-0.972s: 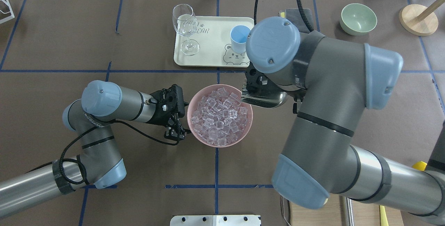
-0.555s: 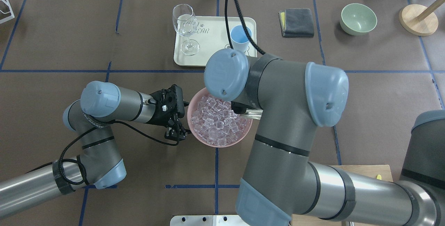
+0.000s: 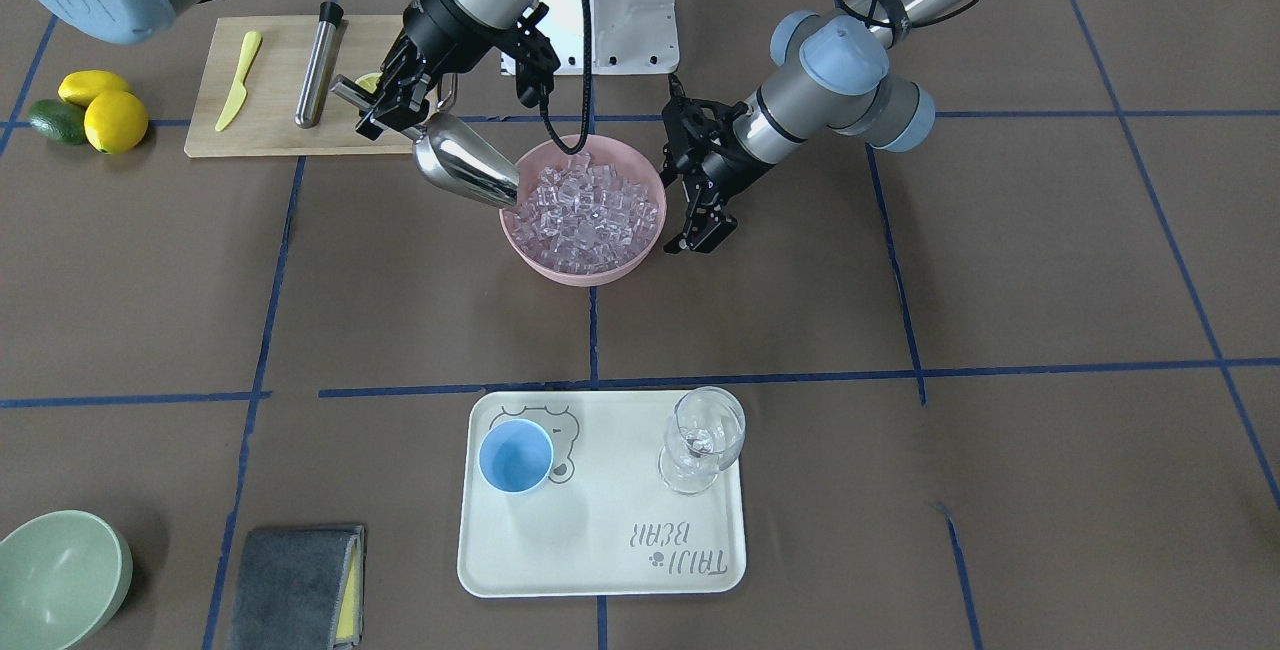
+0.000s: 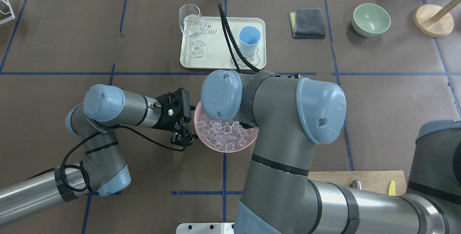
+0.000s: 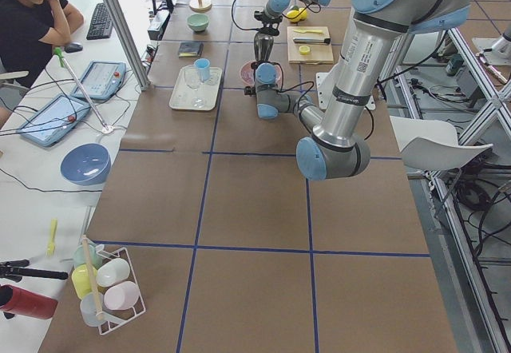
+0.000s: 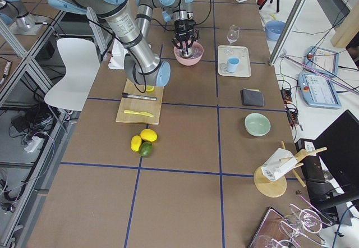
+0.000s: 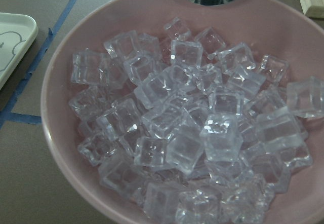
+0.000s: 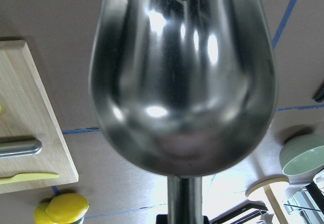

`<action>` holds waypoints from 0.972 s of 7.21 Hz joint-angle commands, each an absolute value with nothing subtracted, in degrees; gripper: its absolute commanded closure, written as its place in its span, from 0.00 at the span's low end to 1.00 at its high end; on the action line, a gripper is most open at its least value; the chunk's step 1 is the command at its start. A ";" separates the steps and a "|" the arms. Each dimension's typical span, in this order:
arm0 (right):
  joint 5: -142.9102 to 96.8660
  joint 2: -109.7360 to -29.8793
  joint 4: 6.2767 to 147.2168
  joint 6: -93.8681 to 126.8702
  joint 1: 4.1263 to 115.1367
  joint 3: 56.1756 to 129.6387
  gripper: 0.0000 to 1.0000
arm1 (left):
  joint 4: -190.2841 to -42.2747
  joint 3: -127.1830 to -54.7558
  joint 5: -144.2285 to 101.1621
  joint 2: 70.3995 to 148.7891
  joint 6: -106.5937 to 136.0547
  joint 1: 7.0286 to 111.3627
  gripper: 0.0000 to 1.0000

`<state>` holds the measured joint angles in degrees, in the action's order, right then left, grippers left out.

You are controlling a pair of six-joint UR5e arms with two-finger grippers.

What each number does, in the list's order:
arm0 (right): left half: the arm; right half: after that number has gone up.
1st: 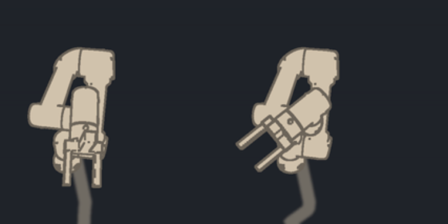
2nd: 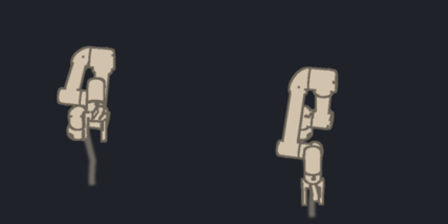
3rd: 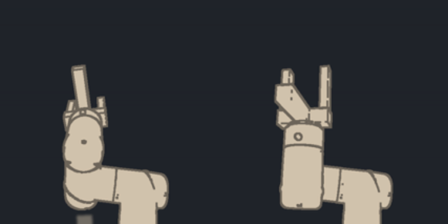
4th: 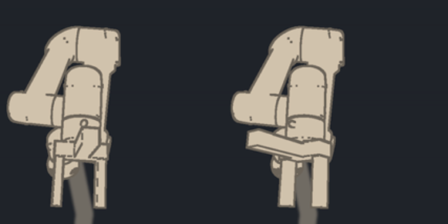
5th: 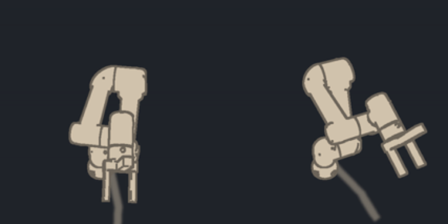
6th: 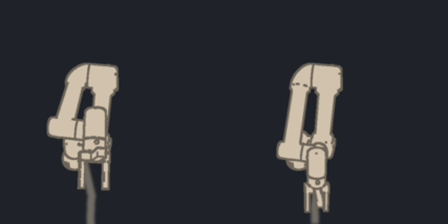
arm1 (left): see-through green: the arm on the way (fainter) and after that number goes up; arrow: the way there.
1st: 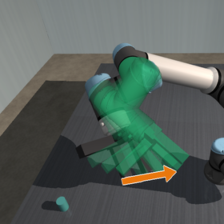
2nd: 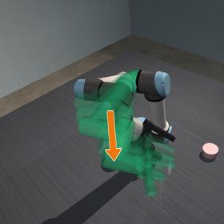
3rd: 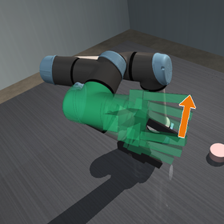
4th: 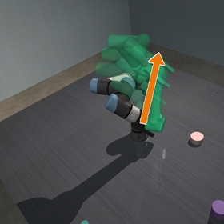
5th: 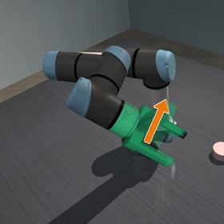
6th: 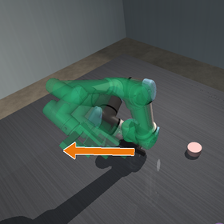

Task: Put ice in cup with scoop
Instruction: 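Push the scoop into the ice with the right gripper, left holding the bowl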

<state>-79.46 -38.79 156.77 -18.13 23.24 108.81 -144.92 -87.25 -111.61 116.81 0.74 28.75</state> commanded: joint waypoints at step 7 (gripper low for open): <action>-76.82 -32.87 155.22 -22.41 23.20 97.47 1.00 | -147.83 -87.10 -111.62 116.28 0.70 28.57 0.00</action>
